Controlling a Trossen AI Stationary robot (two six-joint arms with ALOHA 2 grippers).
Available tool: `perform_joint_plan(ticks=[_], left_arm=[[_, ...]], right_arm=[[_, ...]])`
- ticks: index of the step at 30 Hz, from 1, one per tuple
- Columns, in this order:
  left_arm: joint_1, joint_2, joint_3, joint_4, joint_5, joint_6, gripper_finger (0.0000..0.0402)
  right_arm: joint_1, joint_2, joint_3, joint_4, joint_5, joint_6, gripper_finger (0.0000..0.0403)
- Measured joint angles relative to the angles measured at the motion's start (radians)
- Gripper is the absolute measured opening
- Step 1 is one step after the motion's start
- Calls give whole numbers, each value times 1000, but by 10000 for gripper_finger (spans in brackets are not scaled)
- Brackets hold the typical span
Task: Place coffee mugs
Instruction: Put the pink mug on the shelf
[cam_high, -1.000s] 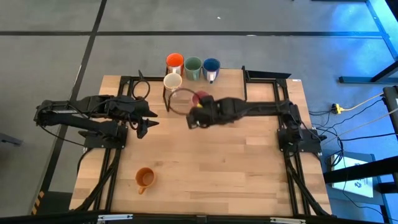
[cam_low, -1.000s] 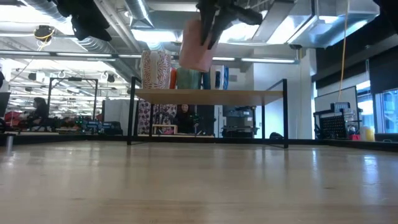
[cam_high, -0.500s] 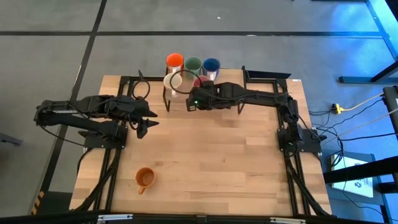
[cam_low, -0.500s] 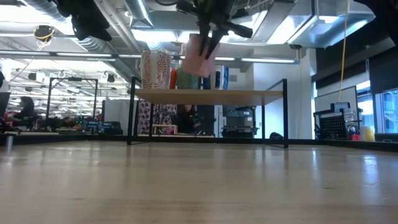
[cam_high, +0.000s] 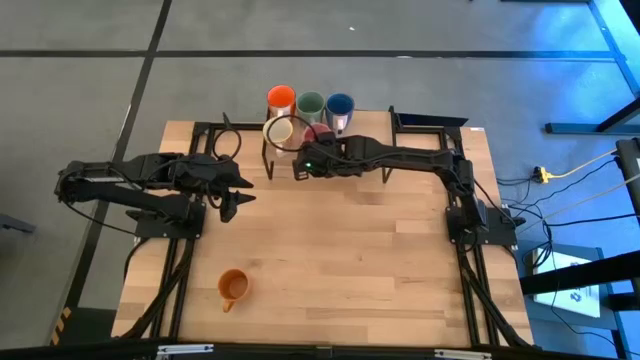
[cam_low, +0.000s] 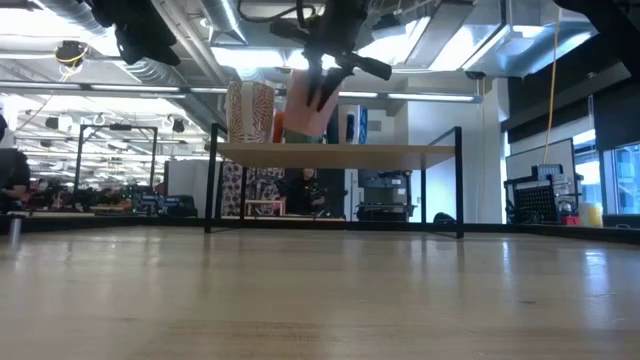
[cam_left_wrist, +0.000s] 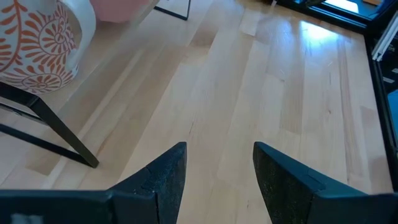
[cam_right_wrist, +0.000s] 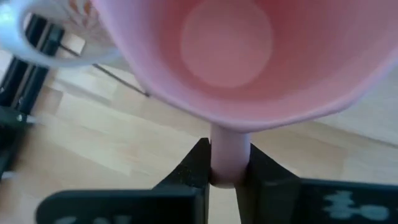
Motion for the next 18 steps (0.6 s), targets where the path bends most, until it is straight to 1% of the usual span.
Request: perform_joint_plan(ticks=[3,8,10,14,18], left_arm=[[0,0,0,0,0,0,180],[0,0,0,0,0,-1,180],[0,0,0,0,0,-1,180],[0,0,0,-1,0,-1,180],[0,0,0,-1,0,-1,180]], right_arm=[[-1,14,0,29,6,-2,36],[-5,28,2,66,14,-9,36],[-5,29,2,81,23,-8,43],[-7,33,2,119,43,-8,74],[-7,33,2,133,61,-23,117]])
